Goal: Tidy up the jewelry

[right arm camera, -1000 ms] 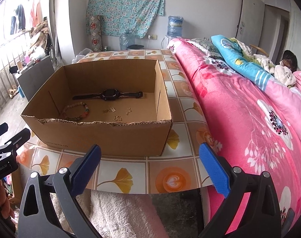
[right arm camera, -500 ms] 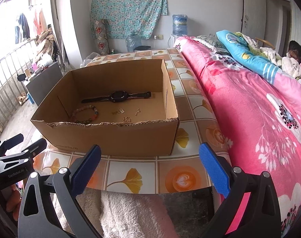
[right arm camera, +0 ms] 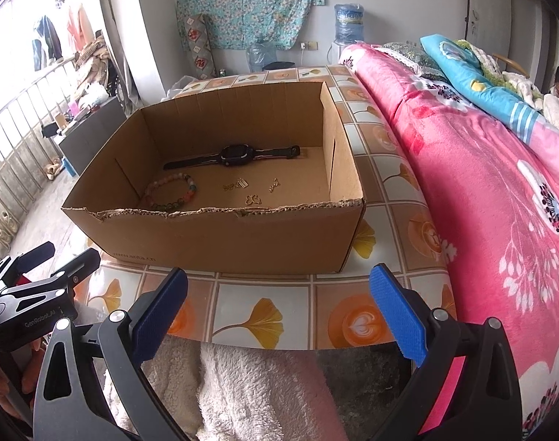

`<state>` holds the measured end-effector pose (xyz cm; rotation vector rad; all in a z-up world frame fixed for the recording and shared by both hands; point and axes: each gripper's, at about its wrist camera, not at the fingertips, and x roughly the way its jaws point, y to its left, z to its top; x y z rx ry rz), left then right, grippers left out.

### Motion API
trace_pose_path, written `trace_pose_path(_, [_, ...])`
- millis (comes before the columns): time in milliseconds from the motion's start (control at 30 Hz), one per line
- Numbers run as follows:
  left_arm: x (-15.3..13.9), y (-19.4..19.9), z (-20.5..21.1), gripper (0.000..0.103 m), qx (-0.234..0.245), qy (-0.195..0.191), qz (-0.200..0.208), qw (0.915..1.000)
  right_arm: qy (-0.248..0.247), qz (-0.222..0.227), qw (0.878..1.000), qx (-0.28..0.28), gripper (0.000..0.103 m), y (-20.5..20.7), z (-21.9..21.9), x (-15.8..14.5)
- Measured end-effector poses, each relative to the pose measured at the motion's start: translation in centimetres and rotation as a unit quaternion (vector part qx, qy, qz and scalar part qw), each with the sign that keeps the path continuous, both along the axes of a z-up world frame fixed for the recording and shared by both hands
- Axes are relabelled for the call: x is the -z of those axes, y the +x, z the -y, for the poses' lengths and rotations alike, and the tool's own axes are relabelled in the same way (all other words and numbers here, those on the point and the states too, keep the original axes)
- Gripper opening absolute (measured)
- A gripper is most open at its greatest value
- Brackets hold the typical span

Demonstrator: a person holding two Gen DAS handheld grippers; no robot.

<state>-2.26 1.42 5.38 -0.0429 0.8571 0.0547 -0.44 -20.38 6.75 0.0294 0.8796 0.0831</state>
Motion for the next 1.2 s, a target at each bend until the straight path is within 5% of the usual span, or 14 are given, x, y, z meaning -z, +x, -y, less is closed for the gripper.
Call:
trace_pose_path(533, [1.0,0.7,1.3,0.093,0.01,0.041,-0.012,0.9991,0.029,-0.037,0.999,0.002,0.097,1.2,0.5,0.9])
trace_pose_path(1200, [0.0,1.1,2.4,0.093,0.003,0.027,-0.032,0.9991,0.043,-0.051,0.998,0.006,0.097,2.0,1.1,2.0])
